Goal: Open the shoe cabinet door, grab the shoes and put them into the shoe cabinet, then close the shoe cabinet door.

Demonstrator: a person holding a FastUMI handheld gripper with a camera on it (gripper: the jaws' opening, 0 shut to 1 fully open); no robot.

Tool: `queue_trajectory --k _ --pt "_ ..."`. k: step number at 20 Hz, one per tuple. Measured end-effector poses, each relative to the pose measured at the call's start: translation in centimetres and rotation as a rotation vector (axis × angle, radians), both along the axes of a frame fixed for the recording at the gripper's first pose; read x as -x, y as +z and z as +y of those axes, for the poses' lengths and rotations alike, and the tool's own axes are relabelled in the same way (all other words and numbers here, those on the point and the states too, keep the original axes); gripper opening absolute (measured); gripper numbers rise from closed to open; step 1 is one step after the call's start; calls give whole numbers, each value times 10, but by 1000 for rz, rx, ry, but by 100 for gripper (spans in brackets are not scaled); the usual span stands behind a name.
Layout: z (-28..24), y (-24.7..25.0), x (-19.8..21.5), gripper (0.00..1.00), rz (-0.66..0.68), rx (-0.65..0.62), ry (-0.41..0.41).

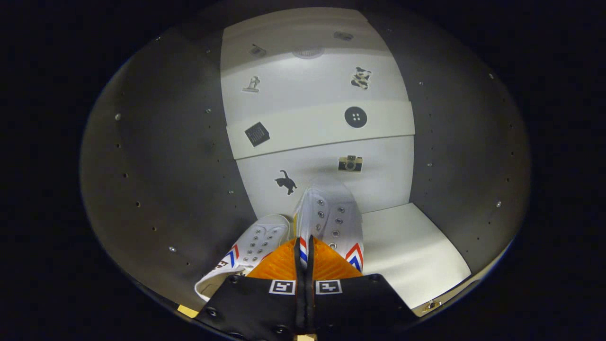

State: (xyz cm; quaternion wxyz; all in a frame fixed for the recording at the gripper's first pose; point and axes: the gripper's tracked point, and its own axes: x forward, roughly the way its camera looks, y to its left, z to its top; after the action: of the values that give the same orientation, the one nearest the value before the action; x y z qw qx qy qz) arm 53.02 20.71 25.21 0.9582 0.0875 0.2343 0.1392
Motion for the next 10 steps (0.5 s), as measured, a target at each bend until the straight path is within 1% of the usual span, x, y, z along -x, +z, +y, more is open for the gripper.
queue_trajectory --k 3,5,6,8,10 --pt "4 -12 1 2 31 8 -1" --pt "8 -3 8 16 -12 -2 9" --pt "8 3 14 31 -28 -9 19" --pt "5 12 30 58 -57 -6 21" --pt "-8 30 54 85 -100 10 7"
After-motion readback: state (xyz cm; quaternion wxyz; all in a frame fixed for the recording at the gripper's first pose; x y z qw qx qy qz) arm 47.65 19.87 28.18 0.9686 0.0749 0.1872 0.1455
